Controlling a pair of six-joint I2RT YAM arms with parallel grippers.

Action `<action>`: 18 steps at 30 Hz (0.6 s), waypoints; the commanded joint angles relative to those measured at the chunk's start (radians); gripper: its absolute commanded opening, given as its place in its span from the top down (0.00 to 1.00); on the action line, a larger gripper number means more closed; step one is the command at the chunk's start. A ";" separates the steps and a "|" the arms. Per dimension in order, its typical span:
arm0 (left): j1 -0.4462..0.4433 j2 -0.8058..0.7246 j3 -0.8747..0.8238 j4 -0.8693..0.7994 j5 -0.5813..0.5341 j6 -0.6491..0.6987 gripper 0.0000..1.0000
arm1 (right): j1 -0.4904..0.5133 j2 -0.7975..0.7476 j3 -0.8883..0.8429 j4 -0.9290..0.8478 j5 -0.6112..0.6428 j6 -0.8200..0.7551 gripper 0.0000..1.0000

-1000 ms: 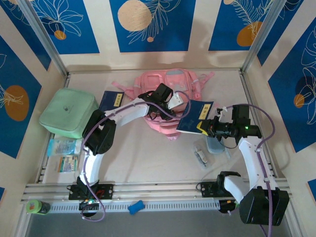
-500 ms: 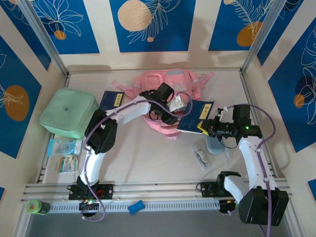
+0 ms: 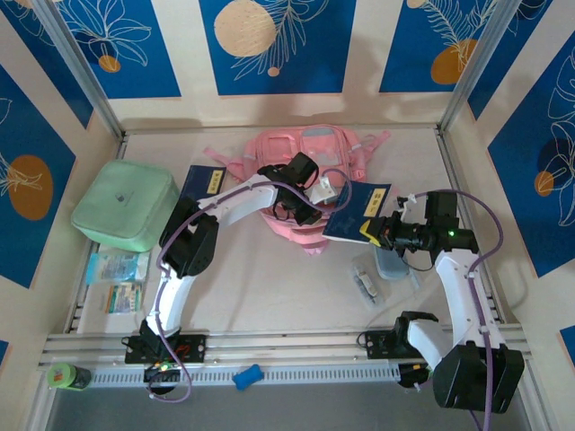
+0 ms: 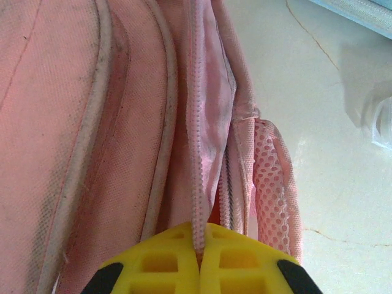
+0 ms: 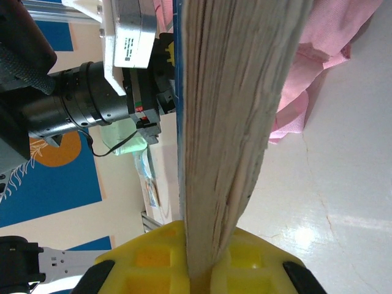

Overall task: Pack the student bag
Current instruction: Open the student bag at the top-center of the table, then place the book in the student bag.

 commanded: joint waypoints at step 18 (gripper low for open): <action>-0.008 -0.317 0.011 0.113 -0.135 -0.113 1.00 | 0.070 -0.052 -0.028 -0.046 0.000 0.001 1.00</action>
